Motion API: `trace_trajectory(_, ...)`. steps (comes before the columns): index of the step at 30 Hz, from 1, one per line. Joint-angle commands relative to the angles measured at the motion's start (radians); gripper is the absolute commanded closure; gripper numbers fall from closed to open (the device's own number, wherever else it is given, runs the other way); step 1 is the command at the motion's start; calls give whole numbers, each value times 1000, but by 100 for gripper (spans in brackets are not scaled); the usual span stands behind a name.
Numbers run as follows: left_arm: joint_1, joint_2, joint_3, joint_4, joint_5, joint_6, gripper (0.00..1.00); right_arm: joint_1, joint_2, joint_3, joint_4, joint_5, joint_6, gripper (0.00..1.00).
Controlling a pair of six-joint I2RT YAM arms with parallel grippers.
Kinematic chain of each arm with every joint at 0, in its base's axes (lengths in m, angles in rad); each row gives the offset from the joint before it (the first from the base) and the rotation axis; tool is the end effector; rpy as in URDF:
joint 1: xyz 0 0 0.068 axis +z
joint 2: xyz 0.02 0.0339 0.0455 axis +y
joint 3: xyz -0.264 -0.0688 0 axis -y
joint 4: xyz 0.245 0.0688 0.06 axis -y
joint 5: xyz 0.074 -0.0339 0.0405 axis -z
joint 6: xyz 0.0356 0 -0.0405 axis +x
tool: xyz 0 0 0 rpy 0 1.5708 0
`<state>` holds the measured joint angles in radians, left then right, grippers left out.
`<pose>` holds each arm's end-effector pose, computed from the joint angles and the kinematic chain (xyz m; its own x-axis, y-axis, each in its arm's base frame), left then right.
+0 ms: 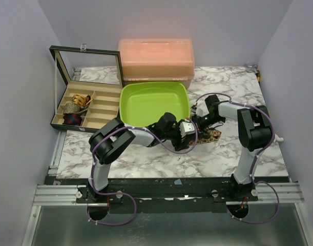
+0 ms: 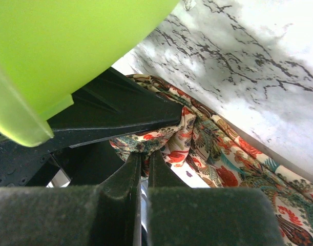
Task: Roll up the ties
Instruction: Roll the tie at the center of the board.
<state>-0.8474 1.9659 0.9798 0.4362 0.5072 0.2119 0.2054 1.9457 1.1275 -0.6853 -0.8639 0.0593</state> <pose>0.2495 -0.3086 0.1310 -0.1427 0.4394 -0.8869 0.9813 0.1798 -0.0689 0.3219 0.0947 0.1244 -0.9859 -0.1661 -0.0222 -0.1243 0.6364 0.7613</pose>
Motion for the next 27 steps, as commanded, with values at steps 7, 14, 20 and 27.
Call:
trace_trajectory(7,38,-48,-191,374,26,3,13,-53,168,23,-69,271,-95,100)
trace_trajectory(14,38,-13,-171,351,27,44,16,-66,235,60,-106,246,-108,100)
trace_trajectory(20,29,36,-101,313,40,77,18,-66,274,82,-122,228,-112,100)
trace_trajectory(27,11,85,0,109,17,117,47,-66,246,73,-147,185,-146,100)
